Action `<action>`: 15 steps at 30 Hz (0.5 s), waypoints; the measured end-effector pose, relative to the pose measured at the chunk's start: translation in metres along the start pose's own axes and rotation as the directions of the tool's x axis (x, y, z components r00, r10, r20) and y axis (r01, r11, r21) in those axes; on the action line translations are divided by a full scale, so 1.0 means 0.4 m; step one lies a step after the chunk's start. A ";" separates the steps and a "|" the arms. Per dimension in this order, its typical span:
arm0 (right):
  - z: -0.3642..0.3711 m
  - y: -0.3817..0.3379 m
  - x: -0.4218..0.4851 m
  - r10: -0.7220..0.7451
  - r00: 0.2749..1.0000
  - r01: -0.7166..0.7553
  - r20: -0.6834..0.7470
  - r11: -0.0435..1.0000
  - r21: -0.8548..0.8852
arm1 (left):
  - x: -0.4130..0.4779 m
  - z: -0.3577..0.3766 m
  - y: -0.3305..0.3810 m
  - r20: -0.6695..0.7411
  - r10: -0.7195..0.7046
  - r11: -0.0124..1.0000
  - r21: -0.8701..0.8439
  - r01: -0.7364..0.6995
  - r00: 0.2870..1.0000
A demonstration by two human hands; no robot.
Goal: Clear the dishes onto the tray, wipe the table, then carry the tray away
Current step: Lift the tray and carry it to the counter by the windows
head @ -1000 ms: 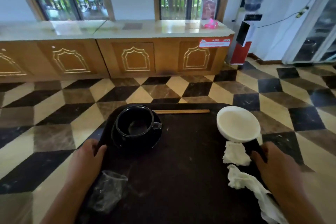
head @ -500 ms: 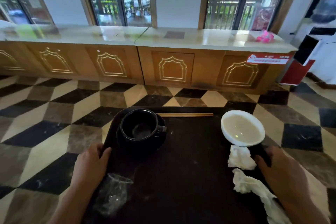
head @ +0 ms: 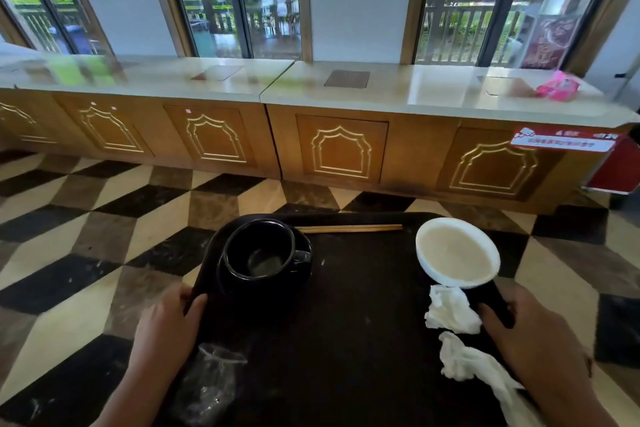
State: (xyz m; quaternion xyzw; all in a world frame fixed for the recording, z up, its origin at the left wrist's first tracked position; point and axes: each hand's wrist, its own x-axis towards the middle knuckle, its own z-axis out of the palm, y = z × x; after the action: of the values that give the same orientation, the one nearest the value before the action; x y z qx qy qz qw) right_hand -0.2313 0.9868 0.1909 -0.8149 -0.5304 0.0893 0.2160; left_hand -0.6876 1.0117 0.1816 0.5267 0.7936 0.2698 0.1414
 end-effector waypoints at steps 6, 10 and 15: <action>0.030 -0.036 0.285 0.026 0.999 -0.027 0.041 0.999 0.020 | 0.196 0.103 0.149 0.003 -0.015 1.000 -0.023 0.015 1.000; 0.065 -0.054 0.462 0.040 0.998 -0.040 0.045 0.999 0.003 | 0.350 0.172 0.239 0.055 -0.020 0.999 -0.033 0.022 0.998; 0.144 -0.095 0.690 0.055 0.998 -0.055 -0.003 0.998 0.008 | 0.578 0.289 0.333 0.065 -0.003 0.998 -0.058 0.007 0.998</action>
State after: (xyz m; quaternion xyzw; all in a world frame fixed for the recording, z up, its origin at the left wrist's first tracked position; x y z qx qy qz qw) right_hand -0.1681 1.2638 0.1798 -0.8285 -0.5071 0.0960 0.2174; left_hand -0.6214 1.2945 0.1781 0.5288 0.7818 0.2750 0.1832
